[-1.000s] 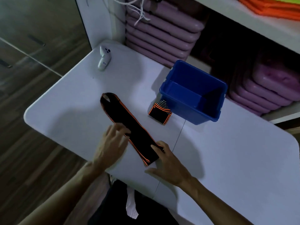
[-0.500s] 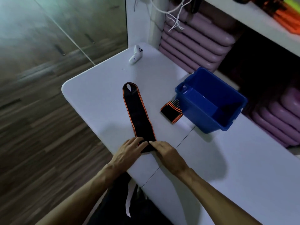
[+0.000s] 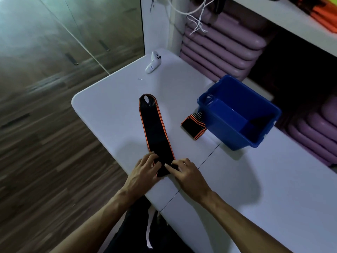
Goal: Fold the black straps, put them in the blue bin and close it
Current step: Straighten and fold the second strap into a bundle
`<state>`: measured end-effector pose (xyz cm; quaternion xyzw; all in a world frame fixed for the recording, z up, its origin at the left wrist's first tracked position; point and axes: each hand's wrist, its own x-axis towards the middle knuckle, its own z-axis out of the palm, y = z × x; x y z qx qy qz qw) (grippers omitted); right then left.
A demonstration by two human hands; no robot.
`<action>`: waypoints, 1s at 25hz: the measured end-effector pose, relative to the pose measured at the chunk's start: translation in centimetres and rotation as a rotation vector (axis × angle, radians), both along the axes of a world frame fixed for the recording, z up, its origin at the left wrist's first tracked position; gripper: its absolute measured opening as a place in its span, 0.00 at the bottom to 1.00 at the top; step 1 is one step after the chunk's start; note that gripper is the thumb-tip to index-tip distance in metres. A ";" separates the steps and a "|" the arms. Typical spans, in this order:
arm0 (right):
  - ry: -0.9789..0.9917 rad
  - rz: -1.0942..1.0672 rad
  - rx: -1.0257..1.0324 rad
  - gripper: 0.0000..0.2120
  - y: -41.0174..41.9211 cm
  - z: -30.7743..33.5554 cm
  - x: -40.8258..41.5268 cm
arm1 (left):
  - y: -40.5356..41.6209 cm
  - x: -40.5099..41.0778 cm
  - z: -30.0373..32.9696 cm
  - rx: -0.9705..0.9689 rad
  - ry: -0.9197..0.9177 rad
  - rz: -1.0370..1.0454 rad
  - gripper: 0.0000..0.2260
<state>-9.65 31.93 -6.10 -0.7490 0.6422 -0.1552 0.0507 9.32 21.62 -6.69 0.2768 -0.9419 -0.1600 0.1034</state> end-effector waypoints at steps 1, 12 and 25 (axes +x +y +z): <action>-0.006 -0.004 -0.011 0.23 0.2 -0.1 0.0 | -0.4 0.0 0.4 0.025 0.019 -0.013 0.20; -0.002 0.000 -0.083 0.23 1.0 -1.3 0.7 | -9.2 -3.5 -2.3 0.220 -0.171 0.141 0.26; -0.093 0.030 -0.006 0.17 1.4 -1.3 1.4 | -13.6 -7.5 -2.7 0.210 -0.143 0.042 0.27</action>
